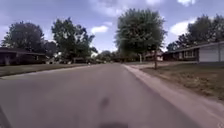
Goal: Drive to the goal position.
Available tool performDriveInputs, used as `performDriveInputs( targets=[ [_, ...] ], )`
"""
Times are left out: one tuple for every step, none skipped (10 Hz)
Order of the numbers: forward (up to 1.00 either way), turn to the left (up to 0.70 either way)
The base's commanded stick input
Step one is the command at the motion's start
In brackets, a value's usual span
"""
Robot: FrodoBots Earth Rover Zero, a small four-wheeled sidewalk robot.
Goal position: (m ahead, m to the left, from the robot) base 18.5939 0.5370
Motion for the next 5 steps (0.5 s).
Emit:
performDriveInputs(
  targets=[
    [1.00, 0.00],
    [1.00, -0.15],
    [1.00, -0.30],
    [1.00, -0.19],
    [1.00, 0.00]
  ],
)
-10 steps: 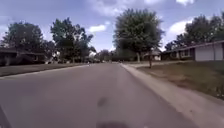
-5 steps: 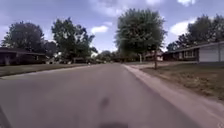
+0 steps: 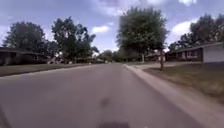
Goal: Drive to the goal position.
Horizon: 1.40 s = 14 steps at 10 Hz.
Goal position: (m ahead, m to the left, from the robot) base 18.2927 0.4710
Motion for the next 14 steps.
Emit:
performDriveInputs(
  targets=[
    [1.00, 0.00],
    [1.00, 0.00],
    [1.00, 0.00],
    [1.00, -0.03],
    [1.00, -0.22],
    [1.00, -0.32],
    [1.00, -0.01],
    [1.00, 0.00],
    [1.00, 0.00],
    [1.00, 0.00],
    [1.00, 0.00],
    [1.00, 0.00],
    [1.00, 0.00],
    [1.00, -0.01]
  ],
)
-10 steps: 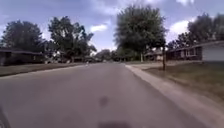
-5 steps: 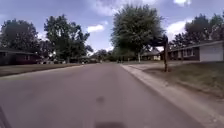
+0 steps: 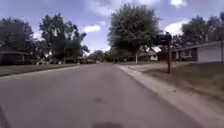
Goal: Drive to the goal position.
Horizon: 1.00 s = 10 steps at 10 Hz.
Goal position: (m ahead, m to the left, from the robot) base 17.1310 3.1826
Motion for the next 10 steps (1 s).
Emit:
performDriveInputs(
  targets=[
    [1.00, -0.02],
    [1.00, -0.04],
    [1.00, -0.23],
    [1.00, -0.40],
    [1.00, -0.39],
    [1.00, -0.37],
    [1.00, -0.04],
    [1.00, 0.00],
    [1.00, 0.00],
    [1.00, 0.00]
  ],
)
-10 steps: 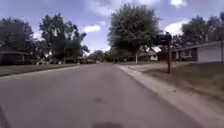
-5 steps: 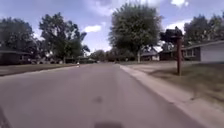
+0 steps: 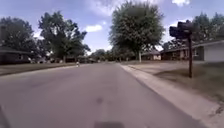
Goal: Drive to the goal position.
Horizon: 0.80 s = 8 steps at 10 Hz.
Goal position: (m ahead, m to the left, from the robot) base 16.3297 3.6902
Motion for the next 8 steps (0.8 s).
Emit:
performDriveInputs(
  targets=[
    [1.00, 0.00],
    [1.00, 0.00],
    [1.00, 0.00],
    [1.00, 0.00],
    [1.00, 0.00],
    [1.00, 0.00],
    [1.00, 0.00],
    [1.00, 0.00]
  ],
)
